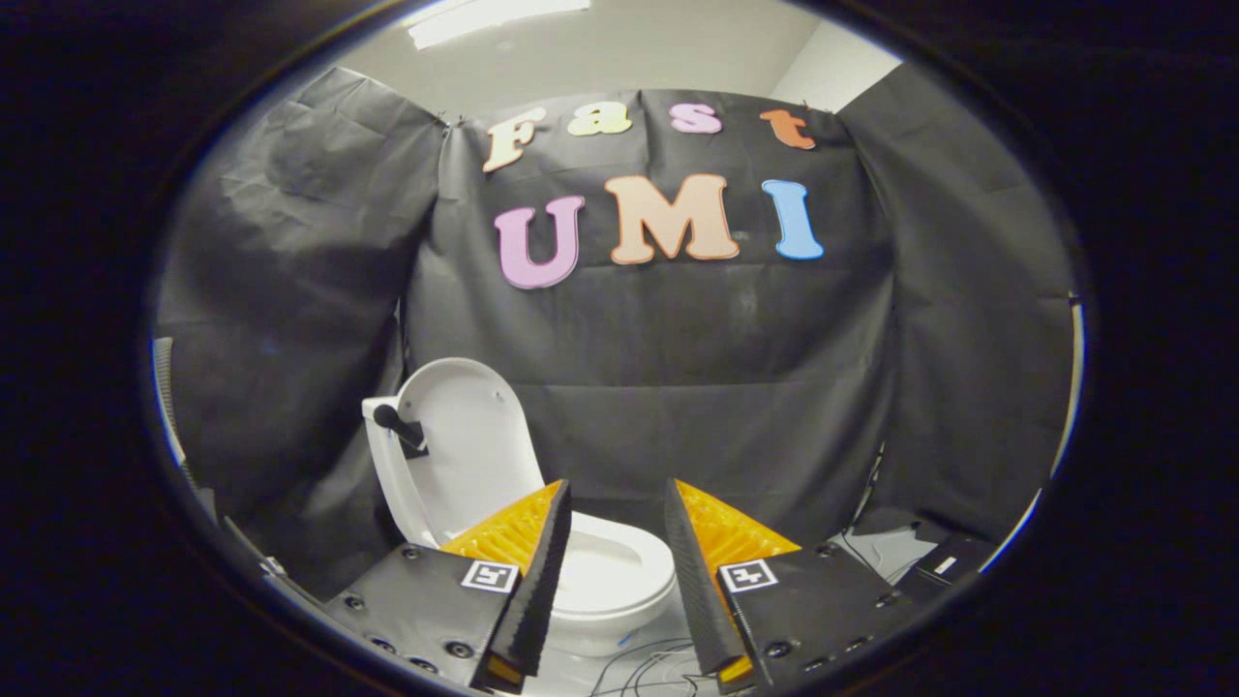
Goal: Open the toilet lid.
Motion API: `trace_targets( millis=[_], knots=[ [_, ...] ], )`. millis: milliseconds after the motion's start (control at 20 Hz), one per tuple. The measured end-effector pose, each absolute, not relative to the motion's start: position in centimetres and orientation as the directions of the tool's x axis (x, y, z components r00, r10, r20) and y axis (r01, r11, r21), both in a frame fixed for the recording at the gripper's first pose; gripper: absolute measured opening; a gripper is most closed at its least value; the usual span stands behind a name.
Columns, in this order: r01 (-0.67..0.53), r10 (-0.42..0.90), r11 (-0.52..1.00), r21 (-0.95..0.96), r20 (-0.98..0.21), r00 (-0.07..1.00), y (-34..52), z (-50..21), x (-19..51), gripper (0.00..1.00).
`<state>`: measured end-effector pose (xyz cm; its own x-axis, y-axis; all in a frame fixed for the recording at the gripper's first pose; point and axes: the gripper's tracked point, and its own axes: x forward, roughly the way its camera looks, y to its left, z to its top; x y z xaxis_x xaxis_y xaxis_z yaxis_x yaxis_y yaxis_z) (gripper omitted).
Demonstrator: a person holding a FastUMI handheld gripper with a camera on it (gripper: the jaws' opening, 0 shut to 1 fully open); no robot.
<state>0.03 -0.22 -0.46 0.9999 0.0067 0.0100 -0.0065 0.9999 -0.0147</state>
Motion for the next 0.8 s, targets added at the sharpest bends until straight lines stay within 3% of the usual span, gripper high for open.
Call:
trace_targets(
  millis=[400,700,800],
  knots=[
    [-0.003,0.003,1.000,-0.010,0.009,1.000,-0.26,-0.21,0.22,0.61],
    [-0.002,0.002,1.000,-0.010,0.005,1.000,-0.31,-0.05,0.27,0.96],
    [-0.003,0.003,1.000,-0.010,0.005,1.000,-0.29,-0.11,0.19,0.96]
  ],
)
